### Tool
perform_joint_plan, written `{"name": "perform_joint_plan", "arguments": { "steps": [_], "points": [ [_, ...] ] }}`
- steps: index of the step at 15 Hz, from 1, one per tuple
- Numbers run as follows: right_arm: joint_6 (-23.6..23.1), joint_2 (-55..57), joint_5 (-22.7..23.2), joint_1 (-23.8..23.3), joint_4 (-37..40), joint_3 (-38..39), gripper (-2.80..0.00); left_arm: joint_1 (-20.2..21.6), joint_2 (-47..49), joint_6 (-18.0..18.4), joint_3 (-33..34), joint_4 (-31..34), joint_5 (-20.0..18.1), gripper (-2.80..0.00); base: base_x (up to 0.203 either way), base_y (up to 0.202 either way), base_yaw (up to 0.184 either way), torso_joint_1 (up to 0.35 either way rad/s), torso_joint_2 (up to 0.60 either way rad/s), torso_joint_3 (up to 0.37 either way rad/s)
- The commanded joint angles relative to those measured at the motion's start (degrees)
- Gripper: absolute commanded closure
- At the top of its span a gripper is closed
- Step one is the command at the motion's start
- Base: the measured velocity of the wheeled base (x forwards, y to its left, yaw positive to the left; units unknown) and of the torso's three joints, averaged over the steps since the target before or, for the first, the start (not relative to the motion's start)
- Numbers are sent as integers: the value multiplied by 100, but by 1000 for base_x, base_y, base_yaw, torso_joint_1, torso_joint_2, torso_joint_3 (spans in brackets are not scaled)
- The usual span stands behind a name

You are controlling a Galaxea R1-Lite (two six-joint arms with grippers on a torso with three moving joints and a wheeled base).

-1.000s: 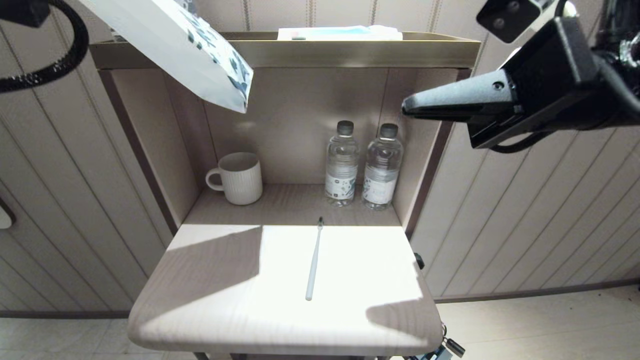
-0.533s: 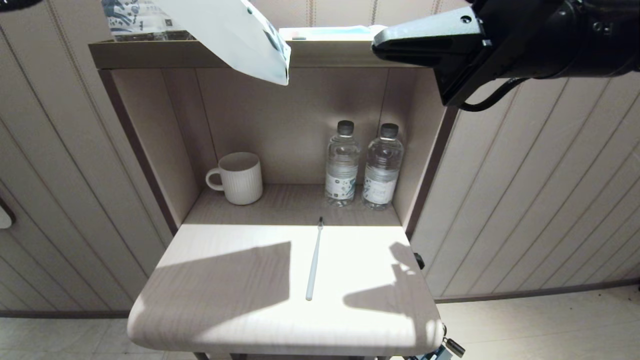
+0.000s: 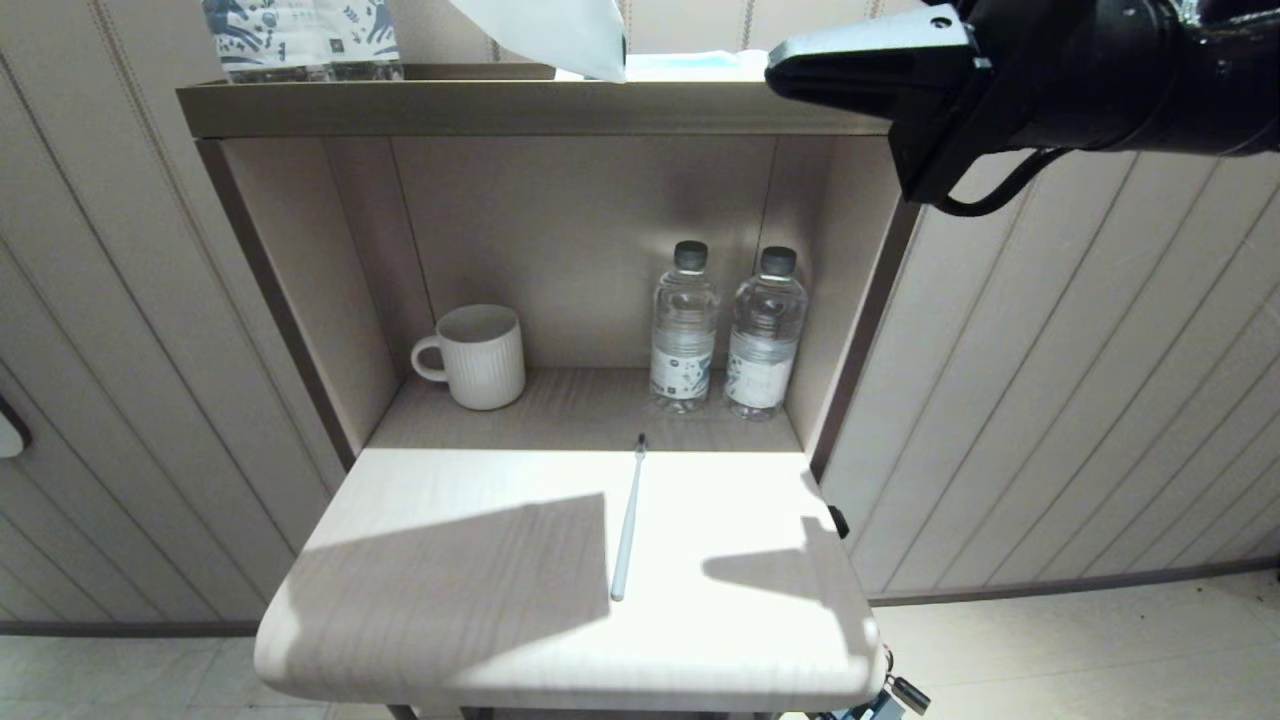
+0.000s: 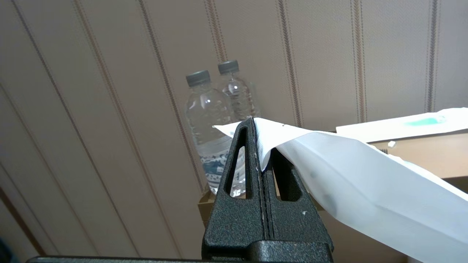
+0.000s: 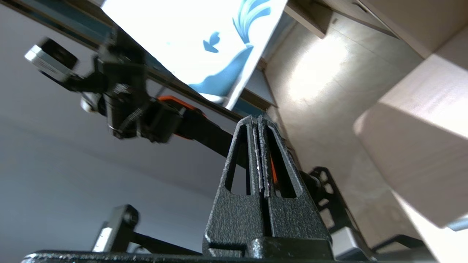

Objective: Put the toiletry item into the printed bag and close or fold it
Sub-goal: Hand it to the other hand

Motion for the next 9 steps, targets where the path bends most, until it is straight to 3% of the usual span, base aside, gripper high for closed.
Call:
{"name": "perform_joint_plan", "arguments": {
  "steps": [1, 4, 7, 8, 9],
  "points": [
    [794, 34, 32, -55, -640, 80, 0, -14, 114, 52, -80, -8, 67, 0, 0, 0, 0, 0, 0, 0],
    [2360, 34, 20, -276, -2376, 388, 0, -253, 275, 75, -286, 1, 342, 0, 0, 0, 0, 0, 0, 0],
    [3149, -146, 19, -373, -4183, 1478, 0, -350, 387, 200, -354, -9, 453, 0, 0, 0, 0, 0, 0, 0],
    [3519, -159, 31, -383, -4693, 1668, -280, -363, 458, 223, -482, -25, 453, 0, 0, 0, 0, 0, 0, 0],
    [3893, -135, 52, -384, -5095, 1790, -280, -404, 530, 234, -631, -19, 459, 0, 0, 0, 0, 0, 0, 0]
  ]
}}
